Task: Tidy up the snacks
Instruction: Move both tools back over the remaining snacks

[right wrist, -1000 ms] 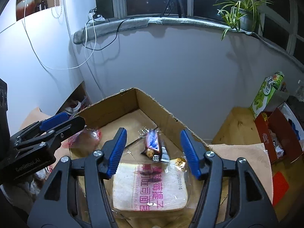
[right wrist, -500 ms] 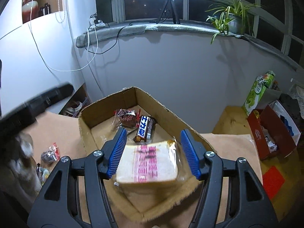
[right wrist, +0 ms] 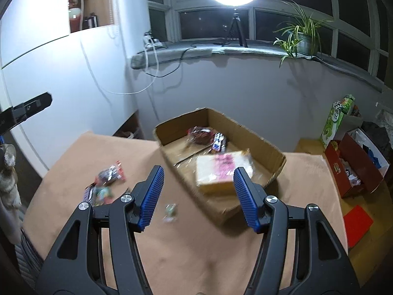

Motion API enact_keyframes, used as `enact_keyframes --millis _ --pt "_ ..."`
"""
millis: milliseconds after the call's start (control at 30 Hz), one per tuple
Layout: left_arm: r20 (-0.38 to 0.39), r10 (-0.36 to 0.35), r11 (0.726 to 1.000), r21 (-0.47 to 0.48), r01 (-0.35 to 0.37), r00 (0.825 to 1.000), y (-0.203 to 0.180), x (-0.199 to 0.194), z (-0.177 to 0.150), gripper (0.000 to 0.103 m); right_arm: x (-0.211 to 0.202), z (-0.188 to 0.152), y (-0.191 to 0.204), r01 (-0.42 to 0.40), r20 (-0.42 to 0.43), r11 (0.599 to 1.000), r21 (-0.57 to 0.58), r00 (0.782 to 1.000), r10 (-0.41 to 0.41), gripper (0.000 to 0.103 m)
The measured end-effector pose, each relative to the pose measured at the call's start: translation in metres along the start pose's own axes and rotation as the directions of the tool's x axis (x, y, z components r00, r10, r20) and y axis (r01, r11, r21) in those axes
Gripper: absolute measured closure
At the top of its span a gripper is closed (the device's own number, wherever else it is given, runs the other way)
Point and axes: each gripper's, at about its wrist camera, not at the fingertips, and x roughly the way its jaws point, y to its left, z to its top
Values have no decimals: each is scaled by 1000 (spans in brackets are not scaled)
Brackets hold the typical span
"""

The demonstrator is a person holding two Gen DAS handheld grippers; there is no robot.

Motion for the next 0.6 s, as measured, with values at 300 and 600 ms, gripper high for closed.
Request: enact_keyframes --millis 300,600 --pt "-68 51 999 -11 -52 996 43 -29 -43 38 -8 -35 20 -12 -55 1000 -12 998 11 41" --pt "-201 -39 986 -164 5 979 75 18 -85 38 27 -49 35 -35 -153 999 -23 988 31 41"
